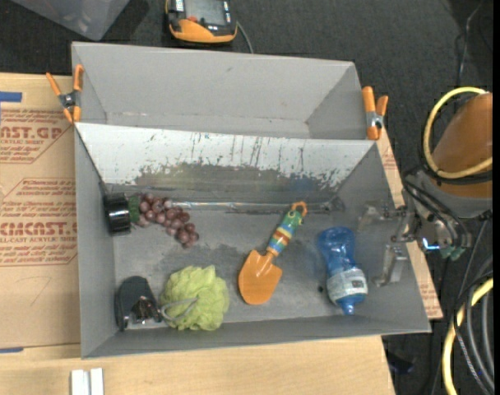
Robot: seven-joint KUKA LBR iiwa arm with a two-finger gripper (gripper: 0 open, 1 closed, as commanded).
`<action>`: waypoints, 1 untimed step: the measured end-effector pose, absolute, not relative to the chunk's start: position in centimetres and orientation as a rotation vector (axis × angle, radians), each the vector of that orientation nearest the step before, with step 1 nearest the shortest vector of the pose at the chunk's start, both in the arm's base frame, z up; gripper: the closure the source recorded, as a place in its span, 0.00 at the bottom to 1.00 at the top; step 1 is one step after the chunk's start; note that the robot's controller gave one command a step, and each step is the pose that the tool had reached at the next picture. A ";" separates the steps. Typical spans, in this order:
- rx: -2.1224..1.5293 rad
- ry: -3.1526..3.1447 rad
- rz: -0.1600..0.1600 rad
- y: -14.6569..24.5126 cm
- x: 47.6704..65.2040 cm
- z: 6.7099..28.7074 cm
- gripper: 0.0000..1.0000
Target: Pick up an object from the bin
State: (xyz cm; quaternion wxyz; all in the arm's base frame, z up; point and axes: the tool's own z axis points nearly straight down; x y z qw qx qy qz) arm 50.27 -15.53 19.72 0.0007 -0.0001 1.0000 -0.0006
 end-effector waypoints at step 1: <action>0.000 3.140 -0.002 -15.5 50.3 19.7 0.00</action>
Offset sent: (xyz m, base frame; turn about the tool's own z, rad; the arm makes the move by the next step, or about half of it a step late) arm -0.0222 0.0277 -0.0265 0.0604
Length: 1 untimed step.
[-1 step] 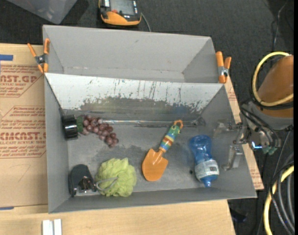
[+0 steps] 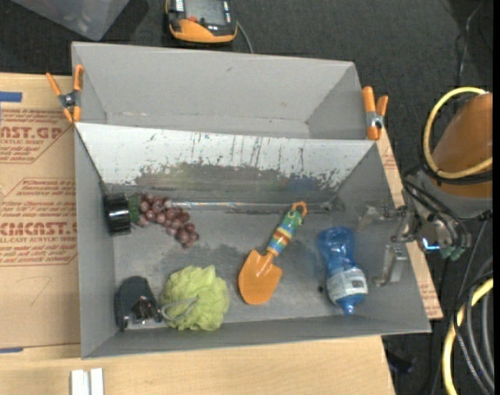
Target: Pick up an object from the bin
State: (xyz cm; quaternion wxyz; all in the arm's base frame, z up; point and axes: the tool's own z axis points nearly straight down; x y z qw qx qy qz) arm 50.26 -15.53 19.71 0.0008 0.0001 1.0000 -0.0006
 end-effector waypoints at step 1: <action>0.092 3.141 0.002 -12.6 48.0 16.9 0.00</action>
Offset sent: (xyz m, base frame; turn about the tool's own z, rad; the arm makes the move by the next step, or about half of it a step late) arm 0.0005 0.0316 -0.0468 0.0550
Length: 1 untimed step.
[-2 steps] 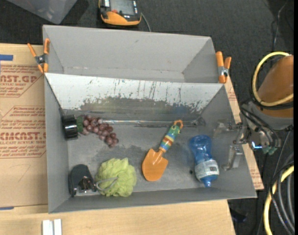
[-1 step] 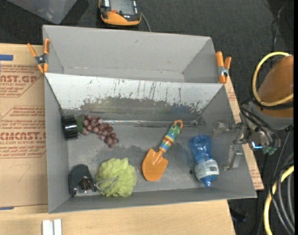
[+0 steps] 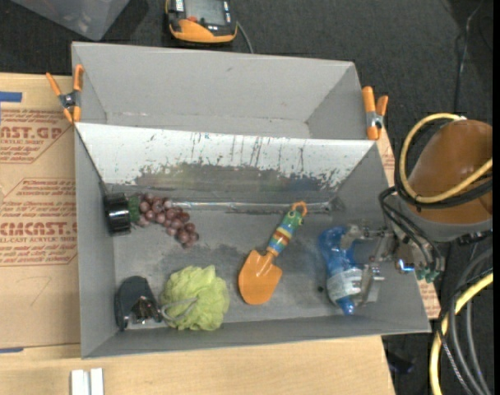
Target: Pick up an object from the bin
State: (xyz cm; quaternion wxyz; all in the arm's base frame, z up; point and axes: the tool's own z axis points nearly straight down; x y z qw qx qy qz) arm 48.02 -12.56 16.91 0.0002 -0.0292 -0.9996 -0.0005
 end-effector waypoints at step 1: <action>-0.085 -3.148 0.002 -12.3 50.4 14.9 0.00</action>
Offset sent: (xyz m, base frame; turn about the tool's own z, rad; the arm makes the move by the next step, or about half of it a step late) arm 0.0042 -0.0025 -0.0326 0.0587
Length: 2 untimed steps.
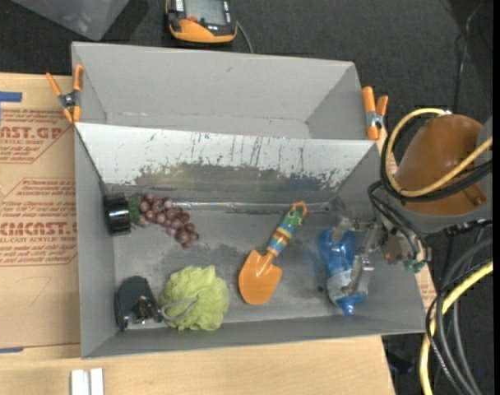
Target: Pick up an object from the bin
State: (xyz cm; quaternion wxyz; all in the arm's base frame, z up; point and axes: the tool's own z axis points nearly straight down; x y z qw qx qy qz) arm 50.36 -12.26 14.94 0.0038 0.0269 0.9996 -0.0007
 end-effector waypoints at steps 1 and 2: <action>0.171 3.131 0.001 -12.6 48.7 13.7 0.00; 0.132 3.132 -0.001 -12.8 49.0 12.6 0.00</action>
Offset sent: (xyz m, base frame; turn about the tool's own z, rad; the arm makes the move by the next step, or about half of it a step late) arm -0.0035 -0.0087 -0.0522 -0.1437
